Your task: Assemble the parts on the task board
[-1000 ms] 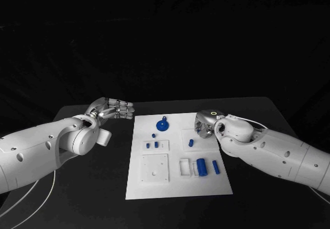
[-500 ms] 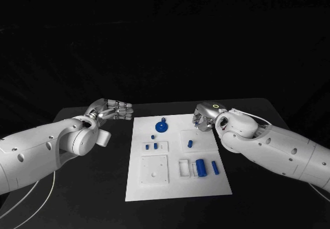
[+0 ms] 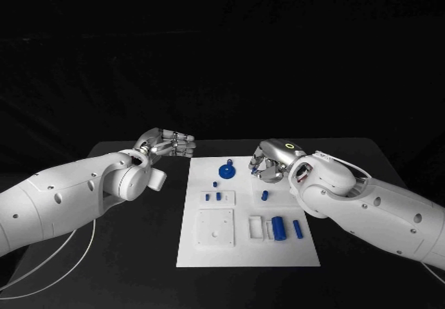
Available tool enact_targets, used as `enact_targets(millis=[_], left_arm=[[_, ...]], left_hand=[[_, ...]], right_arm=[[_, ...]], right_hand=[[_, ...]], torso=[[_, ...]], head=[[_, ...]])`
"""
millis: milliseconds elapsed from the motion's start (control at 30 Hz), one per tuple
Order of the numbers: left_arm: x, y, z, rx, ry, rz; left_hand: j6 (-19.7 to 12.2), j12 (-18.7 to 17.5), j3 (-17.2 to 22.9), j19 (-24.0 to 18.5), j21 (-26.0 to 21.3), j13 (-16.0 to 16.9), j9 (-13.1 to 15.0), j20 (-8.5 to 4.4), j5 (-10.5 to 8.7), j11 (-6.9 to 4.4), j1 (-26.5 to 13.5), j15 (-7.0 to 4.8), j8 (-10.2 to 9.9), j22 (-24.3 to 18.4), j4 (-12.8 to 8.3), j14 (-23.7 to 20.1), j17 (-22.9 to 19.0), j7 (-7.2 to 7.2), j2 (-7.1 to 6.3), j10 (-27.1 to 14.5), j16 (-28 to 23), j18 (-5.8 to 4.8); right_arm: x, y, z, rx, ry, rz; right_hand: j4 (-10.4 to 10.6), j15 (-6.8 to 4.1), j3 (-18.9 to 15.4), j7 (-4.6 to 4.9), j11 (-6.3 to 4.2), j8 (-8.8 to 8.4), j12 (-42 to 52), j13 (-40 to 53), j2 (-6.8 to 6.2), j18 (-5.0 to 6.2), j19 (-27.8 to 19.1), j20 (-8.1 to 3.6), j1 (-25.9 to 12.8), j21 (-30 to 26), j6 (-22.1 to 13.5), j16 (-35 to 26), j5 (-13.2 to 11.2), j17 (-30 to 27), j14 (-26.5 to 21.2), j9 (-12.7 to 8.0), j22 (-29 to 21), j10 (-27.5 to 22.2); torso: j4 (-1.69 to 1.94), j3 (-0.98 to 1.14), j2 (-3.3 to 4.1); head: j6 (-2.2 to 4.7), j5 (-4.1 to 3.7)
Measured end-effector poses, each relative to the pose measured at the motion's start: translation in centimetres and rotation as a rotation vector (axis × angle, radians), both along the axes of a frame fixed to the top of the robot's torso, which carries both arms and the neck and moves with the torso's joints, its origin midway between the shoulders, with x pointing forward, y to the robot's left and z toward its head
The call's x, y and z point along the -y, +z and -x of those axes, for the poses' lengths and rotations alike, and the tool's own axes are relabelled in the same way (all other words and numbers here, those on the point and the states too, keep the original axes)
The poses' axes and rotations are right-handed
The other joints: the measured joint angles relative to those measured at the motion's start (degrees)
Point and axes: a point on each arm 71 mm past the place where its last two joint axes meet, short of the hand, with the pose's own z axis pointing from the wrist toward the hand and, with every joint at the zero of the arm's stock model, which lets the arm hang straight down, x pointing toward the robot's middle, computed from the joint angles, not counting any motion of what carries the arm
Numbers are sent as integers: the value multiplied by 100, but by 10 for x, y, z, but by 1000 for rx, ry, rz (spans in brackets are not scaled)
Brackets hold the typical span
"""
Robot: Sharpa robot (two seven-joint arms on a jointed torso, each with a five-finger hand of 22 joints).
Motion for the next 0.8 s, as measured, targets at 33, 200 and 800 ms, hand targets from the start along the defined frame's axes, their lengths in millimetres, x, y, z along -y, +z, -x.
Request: enact_targets(millis=[33,200,800], left_arm=[[1,0,0,0,0,2],[6,0,-1,5,0,13],[25,2,-4,24,-1,52]], left_hand=[[0,0,0,0,0,0,0,0,0,0,0,0,0,0,0,0,0,0,0,0,0,0],[21,0,0,0,0,0,0,0,0,0,0,0,0,0,0,0,0,-21,0,0,0,0],[41,0,103,0,41,0,0,0,239,0,0,0,0,76,2,0,0,-1,0,0,0,0]], right_arm=[[-4,-2,3,-4,13,-5],[-28,-17,17,-34,80,-12],[-85,-69,55,-75,229,71]], right_hand=[[0,0,0,0,5,0,0,0,0,0,0,0,0,0,0,0,0,0,0,0,0,5],[16,1,-15,0,6,0,4,0,-1,1,0,1,-1,0,0,0,-5,0,1,2,0,7],[32,9,0,3,2,0,5,0,-3,0,0,3,-3,0,-3,-22,24,4,8,5,-1,12]], torso=[[-4,-8,-10],[-22,-38,-44],[-37,-87,-88]], head=[[-8,37],[-70,213],[-260,519]])
